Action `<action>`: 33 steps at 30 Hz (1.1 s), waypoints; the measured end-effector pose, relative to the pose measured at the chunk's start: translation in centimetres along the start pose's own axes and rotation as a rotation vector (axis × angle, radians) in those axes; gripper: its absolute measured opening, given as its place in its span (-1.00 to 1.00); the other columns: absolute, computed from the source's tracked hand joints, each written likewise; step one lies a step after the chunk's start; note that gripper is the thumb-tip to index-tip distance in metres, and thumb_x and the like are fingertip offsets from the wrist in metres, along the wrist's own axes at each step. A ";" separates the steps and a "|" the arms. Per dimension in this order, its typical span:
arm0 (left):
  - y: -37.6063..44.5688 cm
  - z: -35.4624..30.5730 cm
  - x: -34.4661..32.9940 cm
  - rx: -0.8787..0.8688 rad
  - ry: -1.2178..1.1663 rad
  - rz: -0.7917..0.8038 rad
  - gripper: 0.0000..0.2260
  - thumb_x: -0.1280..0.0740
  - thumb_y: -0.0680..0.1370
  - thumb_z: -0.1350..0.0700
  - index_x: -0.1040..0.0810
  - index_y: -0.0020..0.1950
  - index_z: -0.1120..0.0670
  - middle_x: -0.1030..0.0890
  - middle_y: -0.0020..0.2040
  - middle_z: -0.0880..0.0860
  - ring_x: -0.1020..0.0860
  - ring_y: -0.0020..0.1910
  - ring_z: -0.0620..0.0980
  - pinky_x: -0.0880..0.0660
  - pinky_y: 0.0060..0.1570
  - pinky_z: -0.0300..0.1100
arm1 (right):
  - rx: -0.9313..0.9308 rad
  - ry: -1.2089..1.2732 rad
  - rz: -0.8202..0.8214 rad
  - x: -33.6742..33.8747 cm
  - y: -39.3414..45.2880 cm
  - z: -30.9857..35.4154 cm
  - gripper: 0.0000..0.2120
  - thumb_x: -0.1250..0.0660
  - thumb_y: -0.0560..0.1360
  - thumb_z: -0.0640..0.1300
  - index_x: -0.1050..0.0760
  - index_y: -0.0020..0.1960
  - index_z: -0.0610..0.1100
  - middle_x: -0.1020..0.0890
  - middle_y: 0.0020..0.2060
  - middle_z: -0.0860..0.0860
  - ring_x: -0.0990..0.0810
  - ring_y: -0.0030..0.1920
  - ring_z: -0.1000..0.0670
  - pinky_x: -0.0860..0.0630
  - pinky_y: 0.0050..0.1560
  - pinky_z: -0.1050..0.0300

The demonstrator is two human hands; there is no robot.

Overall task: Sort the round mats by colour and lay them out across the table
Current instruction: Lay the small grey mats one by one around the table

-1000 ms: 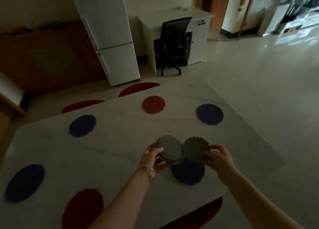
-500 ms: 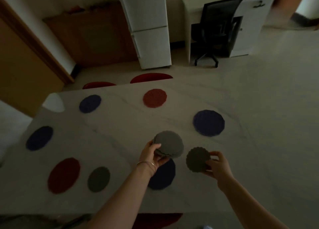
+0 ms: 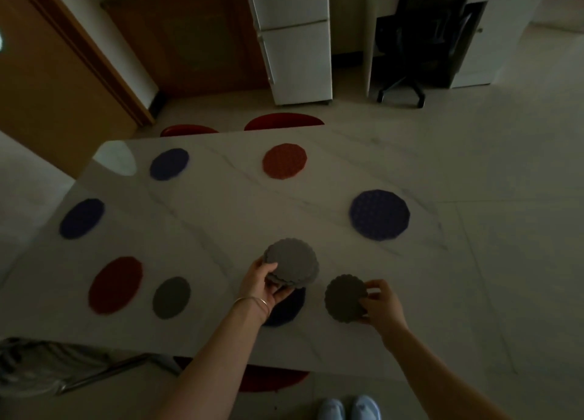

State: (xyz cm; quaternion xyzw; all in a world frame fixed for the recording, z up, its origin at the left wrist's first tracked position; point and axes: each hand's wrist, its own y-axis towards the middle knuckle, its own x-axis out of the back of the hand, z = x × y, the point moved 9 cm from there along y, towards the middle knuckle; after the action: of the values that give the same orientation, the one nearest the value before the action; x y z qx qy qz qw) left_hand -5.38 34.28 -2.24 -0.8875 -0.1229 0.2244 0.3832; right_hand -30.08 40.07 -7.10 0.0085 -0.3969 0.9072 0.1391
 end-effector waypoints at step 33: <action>-2.4 7.6 -28.4 0.074 0.130 0.407 -0.77 -0.33 0.52 0.10 -0.55 0.17 -0.06 -0.57 0.11 0.09 -0.56 0.05 0.15 -0.61 -0.34 -0.07 | 0.401 0.270 -0.259 20.3 -2.4 14.8 -0.83 -0.41 0.45 -0.24 -0.63 0.02 -0.25 -0.68 -0.22 -0.13 -0.67 -0.21 -0.09 -0.60 -0.24 0.09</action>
State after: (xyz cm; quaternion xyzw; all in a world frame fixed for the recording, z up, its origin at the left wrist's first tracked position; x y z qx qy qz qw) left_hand -33.89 29.63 3.53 -0.8919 0.0920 0.2436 0.3696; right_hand -50.38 35.90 7.35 -0.0346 -0.1826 0.9353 0.3012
